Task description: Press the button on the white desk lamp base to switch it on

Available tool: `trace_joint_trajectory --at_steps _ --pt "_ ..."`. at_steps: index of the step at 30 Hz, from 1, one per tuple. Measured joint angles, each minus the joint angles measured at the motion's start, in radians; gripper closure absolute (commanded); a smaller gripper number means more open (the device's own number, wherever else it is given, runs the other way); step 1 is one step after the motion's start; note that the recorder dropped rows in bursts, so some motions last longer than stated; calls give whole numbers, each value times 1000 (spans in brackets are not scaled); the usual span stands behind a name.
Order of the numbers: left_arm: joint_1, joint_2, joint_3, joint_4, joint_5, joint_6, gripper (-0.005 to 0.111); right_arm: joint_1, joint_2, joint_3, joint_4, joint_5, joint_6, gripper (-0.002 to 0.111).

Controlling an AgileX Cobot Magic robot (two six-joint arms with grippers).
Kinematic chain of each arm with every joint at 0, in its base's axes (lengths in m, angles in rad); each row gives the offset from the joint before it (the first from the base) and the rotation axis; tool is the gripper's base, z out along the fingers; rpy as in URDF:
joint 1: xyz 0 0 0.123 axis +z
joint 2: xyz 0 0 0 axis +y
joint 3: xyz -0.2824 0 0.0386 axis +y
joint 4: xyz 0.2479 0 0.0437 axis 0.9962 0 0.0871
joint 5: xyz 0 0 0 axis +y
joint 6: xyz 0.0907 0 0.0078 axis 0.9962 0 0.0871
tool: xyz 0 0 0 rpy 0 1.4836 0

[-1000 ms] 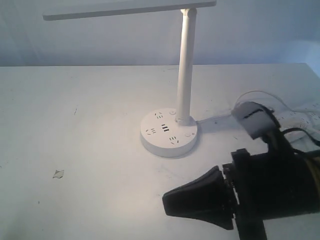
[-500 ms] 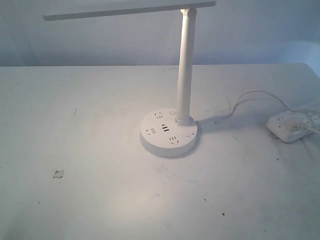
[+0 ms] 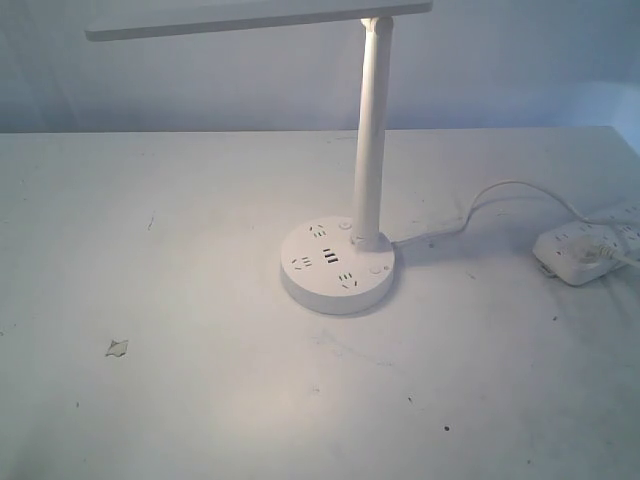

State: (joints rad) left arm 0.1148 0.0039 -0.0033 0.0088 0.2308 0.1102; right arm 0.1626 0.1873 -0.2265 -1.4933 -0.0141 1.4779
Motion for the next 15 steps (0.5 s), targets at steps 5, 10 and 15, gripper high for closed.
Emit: trace_joint_trajectory --at_steps 5,10,15 --pt "0 0 0 0 0 0 107 0 1 57 62 102 89 108" --pt "0 0 0 0 0 0 107 0 1 62 97 137 216 108" --pt "0 0 0 0 0 0 107 0 1 62 101 137 247 108"
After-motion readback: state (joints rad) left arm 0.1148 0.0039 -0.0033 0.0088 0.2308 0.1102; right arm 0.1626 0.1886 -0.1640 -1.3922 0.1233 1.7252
